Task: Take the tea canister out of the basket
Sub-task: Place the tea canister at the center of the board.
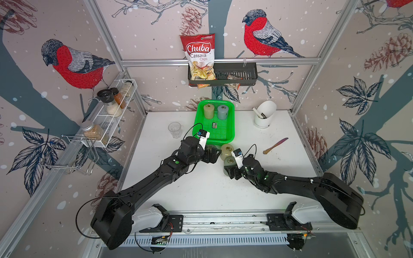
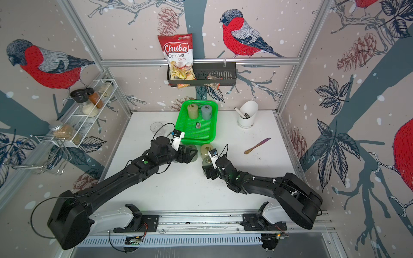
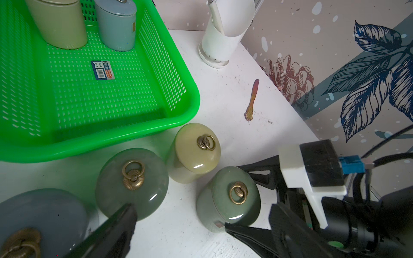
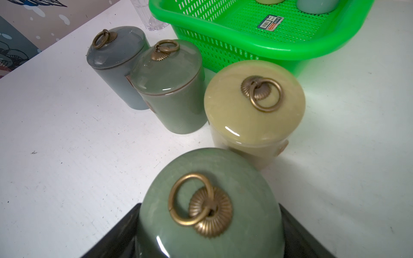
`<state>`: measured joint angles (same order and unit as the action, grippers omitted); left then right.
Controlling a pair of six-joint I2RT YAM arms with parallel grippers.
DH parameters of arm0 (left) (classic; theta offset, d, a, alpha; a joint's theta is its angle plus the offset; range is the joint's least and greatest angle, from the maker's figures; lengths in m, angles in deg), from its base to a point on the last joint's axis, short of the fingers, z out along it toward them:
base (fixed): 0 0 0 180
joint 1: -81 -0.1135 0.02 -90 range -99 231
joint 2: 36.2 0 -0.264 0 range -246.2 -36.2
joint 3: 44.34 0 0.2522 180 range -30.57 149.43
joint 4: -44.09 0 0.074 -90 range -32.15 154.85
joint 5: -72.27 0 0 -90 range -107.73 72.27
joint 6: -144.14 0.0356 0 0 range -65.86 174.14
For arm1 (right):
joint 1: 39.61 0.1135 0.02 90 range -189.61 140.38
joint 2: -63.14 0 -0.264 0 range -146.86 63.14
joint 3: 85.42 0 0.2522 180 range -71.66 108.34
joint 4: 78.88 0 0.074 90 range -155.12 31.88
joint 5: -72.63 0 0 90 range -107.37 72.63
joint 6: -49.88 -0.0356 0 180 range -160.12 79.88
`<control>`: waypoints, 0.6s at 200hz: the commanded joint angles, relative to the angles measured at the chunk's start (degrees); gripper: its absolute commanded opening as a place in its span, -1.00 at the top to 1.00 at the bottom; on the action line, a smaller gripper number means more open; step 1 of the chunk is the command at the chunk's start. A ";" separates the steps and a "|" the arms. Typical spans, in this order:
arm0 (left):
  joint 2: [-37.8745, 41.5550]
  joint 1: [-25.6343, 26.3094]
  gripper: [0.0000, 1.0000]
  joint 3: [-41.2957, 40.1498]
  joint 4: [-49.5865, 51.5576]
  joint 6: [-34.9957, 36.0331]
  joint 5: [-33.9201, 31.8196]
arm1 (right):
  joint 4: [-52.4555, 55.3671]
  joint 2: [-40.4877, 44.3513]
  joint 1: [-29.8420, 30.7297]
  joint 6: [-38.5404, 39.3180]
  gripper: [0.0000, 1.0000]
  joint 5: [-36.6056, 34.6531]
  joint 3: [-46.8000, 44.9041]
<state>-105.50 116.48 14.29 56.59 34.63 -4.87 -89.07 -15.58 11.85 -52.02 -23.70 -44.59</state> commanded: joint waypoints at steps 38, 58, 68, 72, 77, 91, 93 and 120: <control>-0.22 0.11 -0.94 -0.02 -2.30 0.37 -0.55 | -6.72 -1.14 0.81 -0.58 0.32 -2.46 -0.61; -0.38 0.09 -0.94 0.05 -2.28 0.41 -0.57 | -6.90 -1.45 1.01 -0.56 0.05 -2.90 -0.79; -0.32 0.09 -0.94 0.05 -2.34 0.40 -0.56 | -6.91 -1.70 1.10 -0.66 -0.12 -3.11 -0.84; -0.35 0.09 -0.94 0.03 -2.26 0.37 -0.56 | -6.91 -1.78 1.12 -0.67 -0.18 -3.21 -0.88; -0.38 0.10 -0.94 0.14 -2.34 0.43 -0.56 | -6.98 -1.79 1.26 -0.66 -0.25 -3.30 -0.96; -0.38 0.07 -0.94 0.22 -2.24 0.49 -0.47 | -6.98 -1.92 1.44 -0.66 -0.45 -3.97 -1.05; -0.31 0.10 -0.94 0.22 -2.26 0.47 -0.47 | -6.99 -1.91 1.56 -0.56 -0.49 -4.13 -1.05; -0.21 0.04 -0.94 0.47 -2.09 0.52 -0.50 | -7.17 -1.44 1.83 -0.33 -0.77 -4.90 -1.40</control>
<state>-105.90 116.48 14.29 56.59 34.65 -4.93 -93.15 -17.30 13.49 -52.04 -27.00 -45.73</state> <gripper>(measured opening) 0.970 0.856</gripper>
